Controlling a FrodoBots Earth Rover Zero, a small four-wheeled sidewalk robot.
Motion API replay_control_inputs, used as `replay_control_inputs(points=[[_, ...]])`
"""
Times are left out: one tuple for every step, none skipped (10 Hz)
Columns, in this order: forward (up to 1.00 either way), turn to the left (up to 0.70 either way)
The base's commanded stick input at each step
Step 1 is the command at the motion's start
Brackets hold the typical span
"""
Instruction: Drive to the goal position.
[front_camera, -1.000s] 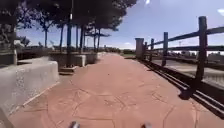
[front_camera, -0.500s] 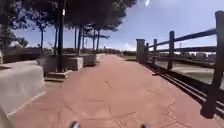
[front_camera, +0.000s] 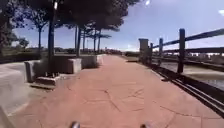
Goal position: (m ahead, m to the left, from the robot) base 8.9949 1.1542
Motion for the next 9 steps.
replay_control_inputs(points=[[1.00,0.00],[1.00,0.00],[1.00,0.00],[1.00,0.00],[1.00,0.00],[1.00,0.00],[1.00,0.00],[1.00,0.00],[1.00,0.00]])
